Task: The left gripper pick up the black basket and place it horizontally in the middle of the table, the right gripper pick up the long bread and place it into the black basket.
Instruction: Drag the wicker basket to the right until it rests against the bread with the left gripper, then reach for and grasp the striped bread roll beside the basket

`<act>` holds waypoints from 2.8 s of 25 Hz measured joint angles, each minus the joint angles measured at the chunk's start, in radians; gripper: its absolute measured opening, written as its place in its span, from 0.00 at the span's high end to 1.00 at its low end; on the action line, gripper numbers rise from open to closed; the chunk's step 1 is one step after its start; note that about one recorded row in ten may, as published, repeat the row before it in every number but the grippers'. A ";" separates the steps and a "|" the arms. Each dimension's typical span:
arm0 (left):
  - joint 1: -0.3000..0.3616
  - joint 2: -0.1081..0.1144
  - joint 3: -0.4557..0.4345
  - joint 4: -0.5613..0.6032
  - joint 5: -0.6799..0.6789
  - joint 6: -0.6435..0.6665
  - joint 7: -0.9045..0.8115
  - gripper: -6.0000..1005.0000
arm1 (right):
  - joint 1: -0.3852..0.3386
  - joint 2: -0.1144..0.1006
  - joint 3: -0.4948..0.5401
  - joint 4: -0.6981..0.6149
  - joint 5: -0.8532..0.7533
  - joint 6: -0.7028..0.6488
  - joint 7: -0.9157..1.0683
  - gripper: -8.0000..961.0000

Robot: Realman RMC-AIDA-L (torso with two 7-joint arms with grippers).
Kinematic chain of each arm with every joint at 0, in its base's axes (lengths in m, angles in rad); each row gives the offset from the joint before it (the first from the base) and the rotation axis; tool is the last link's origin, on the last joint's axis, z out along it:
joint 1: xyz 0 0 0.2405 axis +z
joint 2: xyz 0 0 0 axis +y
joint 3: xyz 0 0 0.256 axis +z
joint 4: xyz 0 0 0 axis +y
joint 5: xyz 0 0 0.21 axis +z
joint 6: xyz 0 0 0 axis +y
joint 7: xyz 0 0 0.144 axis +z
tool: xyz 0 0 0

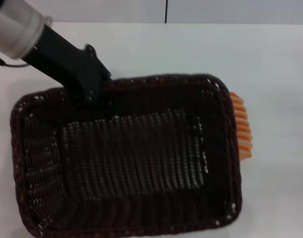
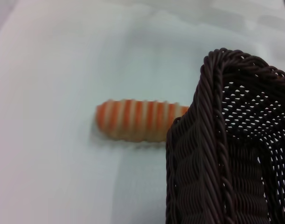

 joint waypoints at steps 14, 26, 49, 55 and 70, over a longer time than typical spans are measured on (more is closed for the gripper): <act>0.045 -0.013 0.190 0.082 -0.005 0.148 -0.002 0.80 | -0.003 0.000 -0.010 -0.004 0.003 -0.002 0.002 0.18; 0.052 -0.013 0.192 0.106 -0.062 0.196 0.021 0.73 | -0.004 -0.001 -0.013 0.002 0.003 -0.006 0.004 0.18; 0.389 -0.015 -0.133 0.192 -0.974 0.735 0.393 0.41 | -0.056 -0.011 -0.166 0.027 -0.023 0.005 0.011 0.18; 0.448 -0.014 -0.175 0.319 -1.168 0.750 0.524 0.41 | -0.080 -0.013 -0.249 0.056 -0.079 0.051 0.012 0.18; 0.494 -0.010 -0.256 0.354 -1.227 0.706 0.529 0.41 | -0.105 -0.016 -0.476 0.102 -0.089 0.171 0.014 0.18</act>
